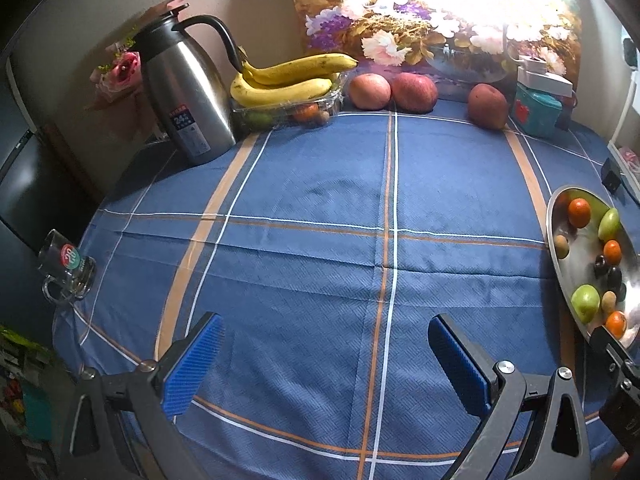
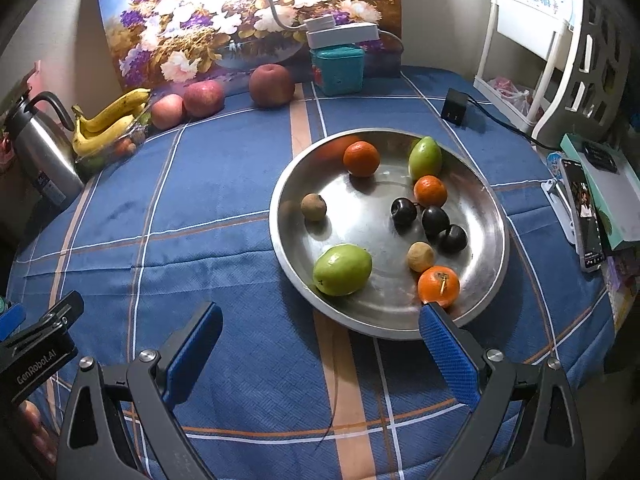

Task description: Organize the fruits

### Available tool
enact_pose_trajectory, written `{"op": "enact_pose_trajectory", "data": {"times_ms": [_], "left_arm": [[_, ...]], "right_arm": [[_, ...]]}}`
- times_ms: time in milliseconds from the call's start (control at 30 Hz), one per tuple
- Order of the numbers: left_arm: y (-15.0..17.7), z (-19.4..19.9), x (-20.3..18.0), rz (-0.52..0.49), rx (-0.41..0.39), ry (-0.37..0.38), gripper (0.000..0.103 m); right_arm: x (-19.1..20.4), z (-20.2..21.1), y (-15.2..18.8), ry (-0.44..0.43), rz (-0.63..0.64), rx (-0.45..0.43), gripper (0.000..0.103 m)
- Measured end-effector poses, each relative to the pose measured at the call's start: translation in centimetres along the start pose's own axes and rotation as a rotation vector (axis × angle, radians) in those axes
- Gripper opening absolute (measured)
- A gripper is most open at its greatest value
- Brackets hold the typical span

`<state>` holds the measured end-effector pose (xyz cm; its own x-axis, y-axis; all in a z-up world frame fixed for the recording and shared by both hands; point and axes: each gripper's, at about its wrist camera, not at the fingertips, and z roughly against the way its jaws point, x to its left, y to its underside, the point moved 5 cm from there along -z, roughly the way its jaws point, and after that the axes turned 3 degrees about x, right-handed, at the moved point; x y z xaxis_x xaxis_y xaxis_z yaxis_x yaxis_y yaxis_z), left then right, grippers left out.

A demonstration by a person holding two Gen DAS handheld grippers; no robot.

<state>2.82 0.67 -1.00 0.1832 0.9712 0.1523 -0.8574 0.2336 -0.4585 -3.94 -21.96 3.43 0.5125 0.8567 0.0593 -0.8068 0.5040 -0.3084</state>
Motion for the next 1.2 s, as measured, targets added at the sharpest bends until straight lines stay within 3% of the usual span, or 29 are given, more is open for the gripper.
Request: {"op": "enact_pose_trajectory", "data": {"times_ms": [1200], "left_arm": [[0.27,-0.25,-0.68,-0.029,0.016,-0.003,0.103]], "right_arm": [[0.52,-0.46,0.19,-0.006,0.019,0.022,0.099]]}}
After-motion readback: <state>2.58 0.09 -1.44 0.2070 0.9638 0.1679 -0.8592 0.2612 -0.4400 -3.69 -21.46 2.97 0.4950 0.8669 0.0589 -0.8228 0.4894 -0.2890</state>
